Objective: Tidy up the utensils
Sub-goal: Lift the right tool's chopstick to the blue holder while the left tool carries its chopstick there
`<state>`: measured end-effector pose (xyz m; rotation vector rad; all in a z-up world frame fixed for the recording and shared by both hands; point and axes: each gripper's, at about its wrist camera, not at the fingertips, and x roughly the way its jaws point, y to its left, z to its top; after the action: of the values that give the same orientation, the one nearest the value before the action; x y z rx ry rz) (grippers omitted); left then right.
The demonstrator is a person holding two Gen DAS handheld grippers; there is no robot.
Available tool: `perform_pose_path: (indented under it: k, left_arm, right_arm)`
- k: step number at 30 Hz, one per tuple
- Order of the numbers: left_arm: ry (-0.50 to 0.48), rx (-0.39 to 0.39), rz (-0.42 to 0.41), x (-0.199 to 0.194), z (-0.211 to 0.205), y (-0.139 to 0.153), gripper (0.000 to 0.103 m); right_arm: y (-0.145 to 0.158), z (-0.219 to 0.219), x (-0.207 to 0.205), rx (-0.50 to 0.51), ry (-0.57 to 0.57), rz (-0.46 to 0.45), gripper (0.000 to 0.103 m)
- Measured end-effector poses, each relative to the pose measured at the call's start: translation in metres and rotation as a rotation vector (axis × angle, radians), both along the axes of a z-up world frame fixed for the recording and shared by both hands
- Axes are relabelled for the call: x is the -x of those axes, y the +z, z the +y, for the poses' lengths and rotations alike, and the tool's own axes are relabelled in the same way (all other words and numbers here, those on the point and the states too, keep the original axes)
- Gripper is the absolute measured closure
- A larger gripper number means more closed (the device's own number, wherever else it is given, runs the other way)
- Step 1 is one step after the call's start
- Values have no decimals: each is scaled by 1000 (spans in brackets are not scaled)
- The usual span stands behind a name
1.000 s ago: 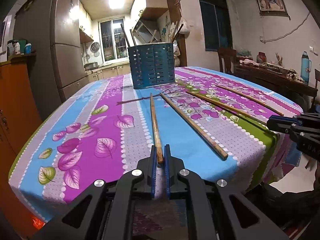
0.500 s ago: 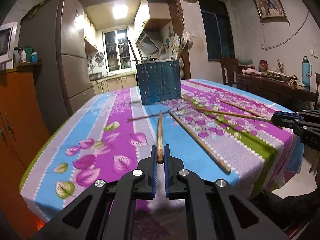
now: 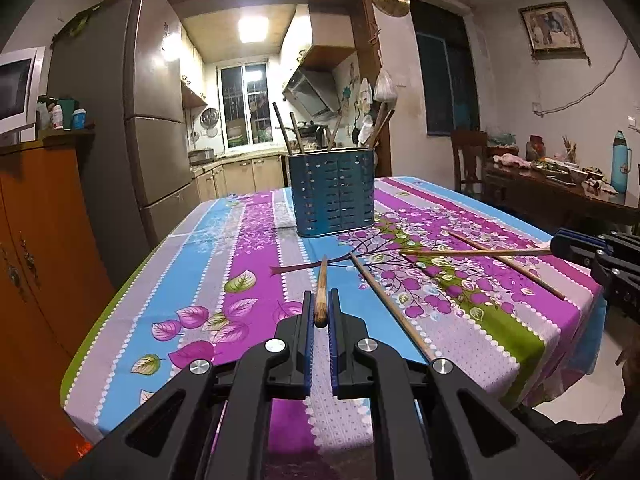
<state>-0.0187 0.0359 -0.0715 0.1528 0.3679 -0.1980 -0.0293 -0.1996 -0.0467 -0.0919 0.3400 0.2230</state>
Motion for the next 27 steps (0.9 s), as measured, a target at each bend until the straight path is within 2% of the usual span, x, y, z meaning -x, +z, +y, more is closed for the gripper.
perform_pose_path:
  k: [9, 18, 27]
  left_arm:
    - [57, -40, 20, -15, -4, 18, 95]
    - [84, -106, -34, -28, -7, 51, 95]
    - [91, -125, -53, -39, -13, 70, 95]
  right_arm:
    - [23, 4, -6, 30, 29, -76, 98]
    - [63, -3, -22, -2, 59, -148, 98]
    - [87, -3, -37, -19, 69, -178, 98]
